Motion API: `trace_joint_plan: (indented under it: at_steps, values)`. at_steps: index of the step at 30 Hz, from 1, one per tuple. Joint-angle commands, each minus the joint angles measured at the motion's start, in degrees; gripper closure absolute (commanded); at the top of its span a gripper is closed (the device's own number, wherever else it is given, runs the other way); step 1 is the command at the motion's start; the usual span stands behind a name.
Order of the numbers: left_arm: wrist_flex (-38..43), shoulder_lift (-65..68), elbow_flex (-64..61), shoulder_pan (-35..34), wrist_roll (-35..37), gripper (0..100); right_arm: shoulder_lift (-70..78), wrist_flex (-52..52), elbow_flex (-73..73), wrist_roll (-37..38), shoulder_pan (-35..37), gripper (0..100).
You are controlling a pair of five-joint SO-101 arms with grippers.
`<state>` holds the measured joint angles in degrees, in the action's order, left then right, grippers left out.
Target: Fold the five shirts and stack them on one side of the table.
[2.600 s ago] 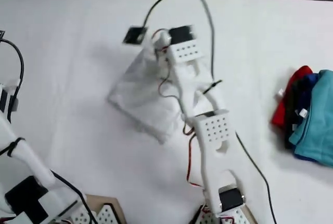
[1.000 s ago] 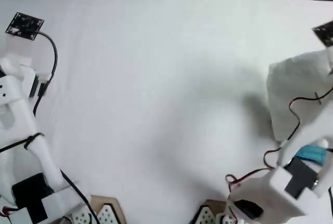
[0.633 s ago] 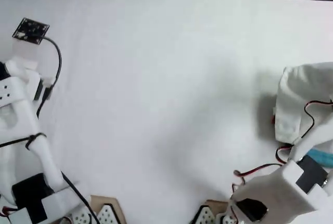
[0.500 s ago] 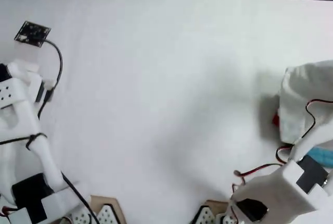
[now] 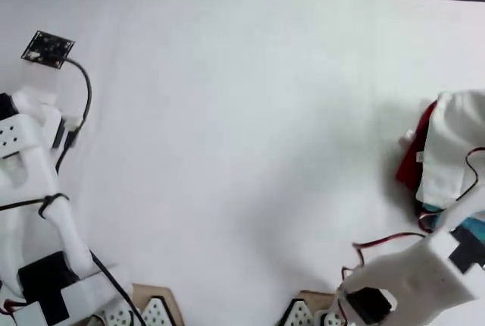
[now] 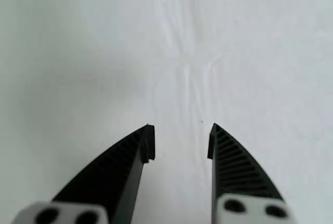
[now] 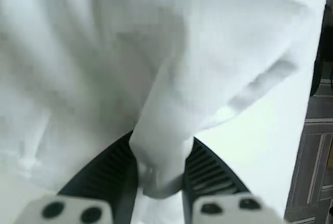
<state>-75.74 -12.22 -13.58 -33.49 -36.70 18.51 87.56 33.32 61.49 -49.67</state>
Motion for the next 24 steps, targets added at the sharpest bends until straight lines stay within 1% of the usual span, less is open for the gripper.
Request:
trace_joint_plan:
  at_steps: [1, 8, 12, 17, 20, 22, 24]
  values:
    - [0.62, -0.09, -0.04, 0.53, 0.18, 81, 5.76, -4.62, 2.37, 0.26, -2.33, 97.7]
    - [0.26, -0.18, -0.13, 0.53, 0.18, 81, 19.3, -15.34, 2.64, 0.53, -3.91, 97.7]
    - [0.26, -0.18, -0.13, 0.53, 0.18, 81, 22.2, -17.54, 2.64, 0.09, -3.38, 97.7]
    - [0.26, -0.18, -0.13, 0.53, 0.18, 81, 20.97, -16.48, 4.04, -1.05, -2.59, 96.6]
    - [0.26, -0.18, -0.13, 0.53, 0.18, 81, 18.15, -11.91, 7.03, -4.48, -2.77, 88.4]
    - [0.35, -0.18, -0.13, 0.53, 0.26, 81, 15.34, -7.78, 9.14, -4.75, -2.24, 83.9]
    - [0.53, -0.18, -0.13, 1.23, 0.26, 81, 12.0, -4.26, 11.6, -4.84, -1.36, 83.2]
